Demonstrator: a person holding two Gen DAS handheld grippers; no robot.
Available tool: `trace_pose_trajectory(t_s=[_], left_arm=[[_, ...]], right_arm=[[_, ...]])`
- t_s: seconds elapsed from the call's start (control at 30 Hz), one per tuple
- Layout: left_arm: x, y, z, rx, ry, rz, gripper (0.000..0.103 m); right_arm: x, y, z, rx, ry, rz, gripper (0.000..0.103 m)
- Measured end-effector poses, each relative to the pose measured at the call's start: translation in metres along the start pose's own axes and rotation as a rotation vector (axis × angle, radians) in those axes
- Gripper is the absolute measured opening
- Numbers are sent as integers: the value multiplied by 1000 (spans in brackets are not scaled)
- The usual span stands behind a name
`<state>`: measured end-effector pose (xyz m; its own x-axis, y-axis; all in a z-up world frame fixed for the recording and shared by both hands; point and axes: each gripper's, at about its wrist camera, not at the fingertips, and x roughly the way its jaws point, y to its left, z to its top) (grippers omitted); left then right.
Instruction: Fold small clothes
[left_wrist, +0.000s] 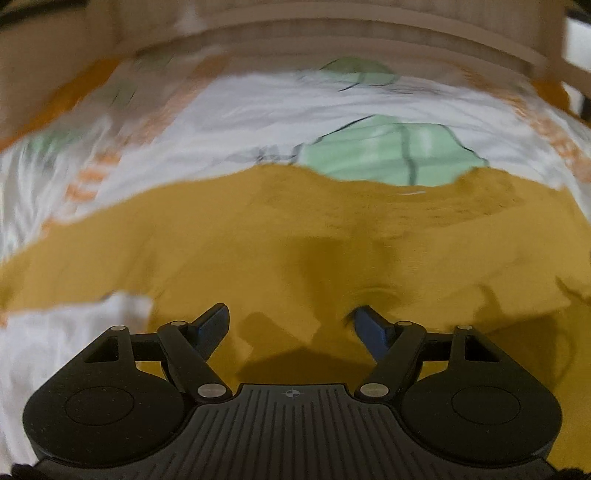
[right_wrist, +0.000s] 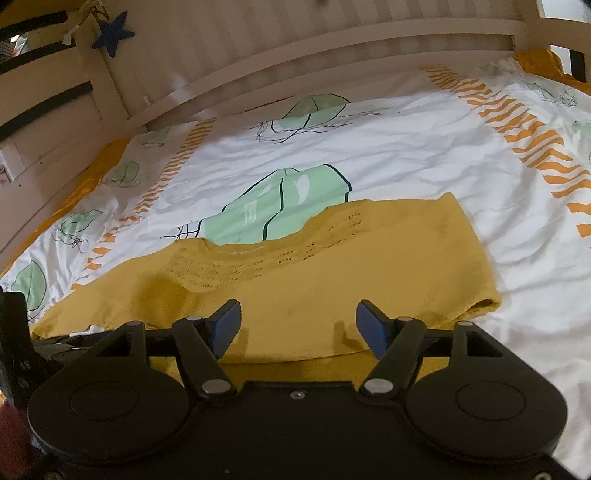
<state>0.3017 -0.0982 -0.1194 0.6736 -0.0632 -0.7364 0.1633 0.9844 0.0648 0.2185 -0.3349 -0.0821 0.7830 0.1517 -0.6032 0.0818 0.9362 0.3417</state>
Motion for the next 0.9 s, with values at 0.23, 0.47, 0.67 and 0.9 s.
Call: trace_pose_trajectory(t_s=[0.23, 0.47, 0.67, 0.9], left_arm=[[0, 31, -3, -59, 36, -65, 74], [6, 29, 8, -57, 29, -154, 74], [2, 24, 12, -59, 23, -249, 74], [22, 28, 18, -128, 85, -260, 74]], right_arm=[[2, 3, -1, -2, 18, 10, 72], [10, 9, -8, -28, 70, 16, 73], [18, 15, -15, -53, 124, 16, 79], [19, 23, -21, -103, 131, 29, 87]])
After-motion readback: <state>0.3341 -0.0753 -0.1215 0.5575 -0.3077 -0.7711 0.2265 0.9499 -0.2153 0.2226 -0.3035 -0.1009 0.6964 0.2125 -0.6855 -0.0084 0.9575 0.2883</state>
